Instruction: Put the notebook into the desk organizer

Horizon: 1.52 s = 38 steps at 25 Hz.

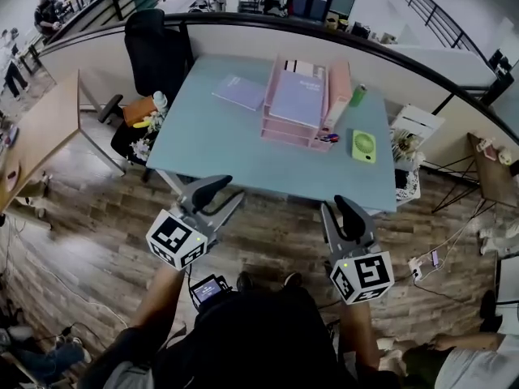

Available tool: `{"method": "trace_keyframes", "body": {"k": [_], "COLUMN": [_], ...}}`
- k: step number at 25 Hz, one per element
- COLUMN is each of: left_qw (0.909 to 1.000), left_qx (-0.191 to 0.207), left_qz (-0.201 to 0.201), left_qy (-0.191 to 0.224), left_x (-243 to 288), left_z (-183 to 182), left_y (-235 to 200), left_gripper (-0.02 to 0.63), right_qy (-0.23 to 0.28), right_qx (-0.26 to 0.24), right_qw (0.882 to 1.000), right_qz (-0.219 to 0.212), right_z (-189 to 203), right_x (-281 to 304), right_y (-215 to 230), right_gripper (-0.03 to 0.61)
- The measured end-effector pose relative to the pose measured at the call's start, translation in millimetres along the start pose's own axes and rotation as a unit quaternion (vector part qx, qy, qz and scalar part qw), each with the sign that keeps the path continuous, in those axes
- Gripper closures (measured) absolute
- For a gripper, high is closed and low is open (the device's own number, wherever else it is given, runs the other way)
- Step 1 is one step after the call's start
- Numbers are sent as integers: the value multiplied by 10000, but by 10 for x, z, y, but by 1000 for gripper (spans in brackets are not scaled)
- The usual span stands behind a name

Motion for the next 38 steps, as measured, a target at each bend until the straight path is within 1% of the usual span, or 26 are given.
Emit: {"method": "trace_keyframes", "body": {"k": [4,11,16,26,34,38], "left_qw": [10000,9997,9984,9942,9866,9832], "left_qx": [-46,-45,-8,62,91,106], "left_qz": [-25,-211,-512,-1006,-1544,-1743], "left_qy": [-4,-118,-240,-379,-513,-538], "left_x": [19,170,332,882,1162,1302], "left_z": [26,64,54,81,127,142], "left_y": [-51,-149,-235,-308,-253,-193], "left_gripper": [413,413,413,413,413,413], "right_qy": [9,13,18,57,90,90], "right_qx": [190,256,400,531,634,681], "right_qw": [9998,9995,9981,9940,9874,9842], "right_qz": [-52,-195,-470,-960,-1448,-1629], "right_z": [33,26,110,166,212,262], "right_x": [83,333,595,1056,1329,1399], "right_y": [15,236,488,1121,1546,1722], "right_gripper": [477,477,477,477,477,477]}}
Point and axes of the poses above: the fingertips, and each gripper's own axes: x forward along the fingers, y to its right, z out of its underside, the point moved 7 cm from there along -x, backward along the fingers, and after that the axes turned 9 degrees about y, right-handed, at the moved point
